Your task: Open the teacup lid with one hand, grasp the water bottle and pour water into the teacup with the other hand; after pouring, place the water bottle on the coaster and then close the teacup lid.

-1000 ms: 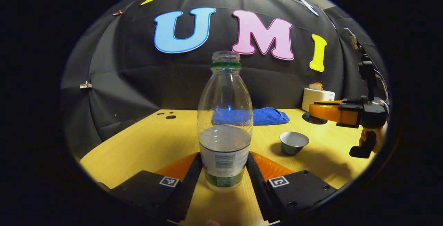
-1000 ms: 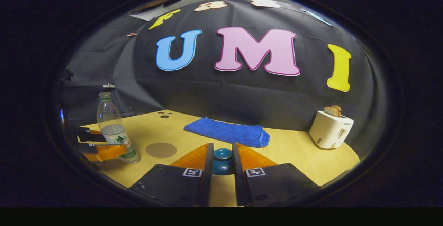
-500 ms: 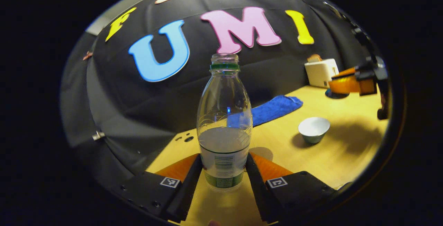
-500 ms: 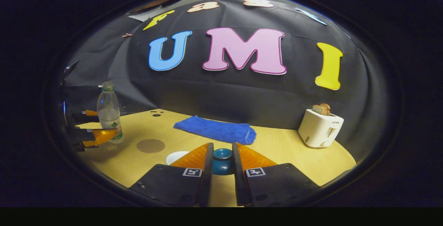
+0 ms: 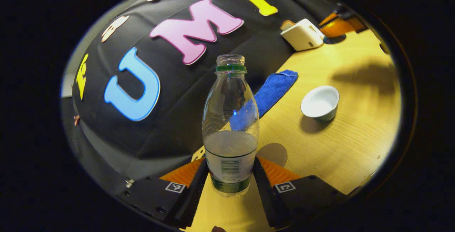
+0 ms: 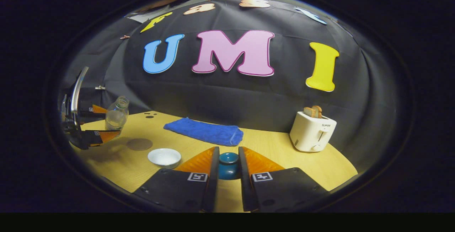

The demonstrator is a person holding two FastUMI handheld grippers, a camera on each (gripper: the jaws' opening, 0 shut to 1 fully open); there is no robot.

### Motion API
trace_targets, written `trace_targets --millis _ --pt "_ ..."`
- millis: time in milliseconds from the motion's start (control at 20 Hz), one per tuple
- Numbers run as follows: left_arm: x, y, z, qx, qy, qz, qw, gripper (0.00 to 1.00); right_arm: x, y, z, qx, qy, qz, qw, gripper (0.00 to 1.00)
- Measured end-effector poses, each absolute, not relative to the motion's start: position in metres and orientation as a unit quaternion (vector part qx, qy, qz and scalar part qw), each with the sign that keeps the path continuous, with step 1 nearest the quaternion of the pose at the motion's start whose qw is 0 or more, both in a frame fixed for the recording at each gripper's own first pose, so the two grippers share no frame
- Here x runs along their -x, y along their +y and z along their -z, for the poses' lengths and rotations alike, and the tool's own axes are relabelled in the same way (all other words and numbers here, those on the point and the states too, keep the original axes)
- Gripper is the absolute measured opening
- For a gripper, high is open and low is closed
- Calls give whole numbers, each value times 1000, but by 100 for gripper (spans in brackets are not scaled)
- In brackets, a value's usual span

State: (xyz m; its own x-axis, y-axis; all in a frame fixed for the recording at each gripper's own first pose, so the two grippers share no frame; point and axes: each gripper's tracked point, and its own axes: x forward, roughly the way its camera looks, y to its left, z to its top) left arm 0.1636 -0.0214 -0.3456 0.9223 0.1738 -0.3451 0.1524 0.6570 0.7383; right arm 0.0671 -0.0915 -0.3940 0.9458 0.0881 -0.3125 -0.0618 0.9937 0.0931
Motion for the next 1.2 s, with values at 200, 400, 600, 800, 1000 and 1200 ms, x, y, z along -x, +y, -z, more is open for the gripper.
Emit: trace_targets --millis 200,400,600,800,1000,1200 --pt "-176 -36 343 -490 186 12 852 75 -65 -108 399 -40 160 -35 986 36" --pt "-189 -41 338 -560 174 13 810 76 -64 -119 401 -37 159 -32 986 35" --pt "-194 -39 333 -612 157 3 775 75 -62 -124 403 -32 159 -30 986 35" --pt "-197 -36 332 -645 155 -2 748 75 -63 -126 405 -27 158 -32 987 35" --pt "-204 -30 331 -682 153 -5 715 76 -63 -131 403 -22 154 -30 987 36" --pt "-209 -25 332 -705 147 -7 694 75 -61 -131 401 -15 152 -32 988 36"
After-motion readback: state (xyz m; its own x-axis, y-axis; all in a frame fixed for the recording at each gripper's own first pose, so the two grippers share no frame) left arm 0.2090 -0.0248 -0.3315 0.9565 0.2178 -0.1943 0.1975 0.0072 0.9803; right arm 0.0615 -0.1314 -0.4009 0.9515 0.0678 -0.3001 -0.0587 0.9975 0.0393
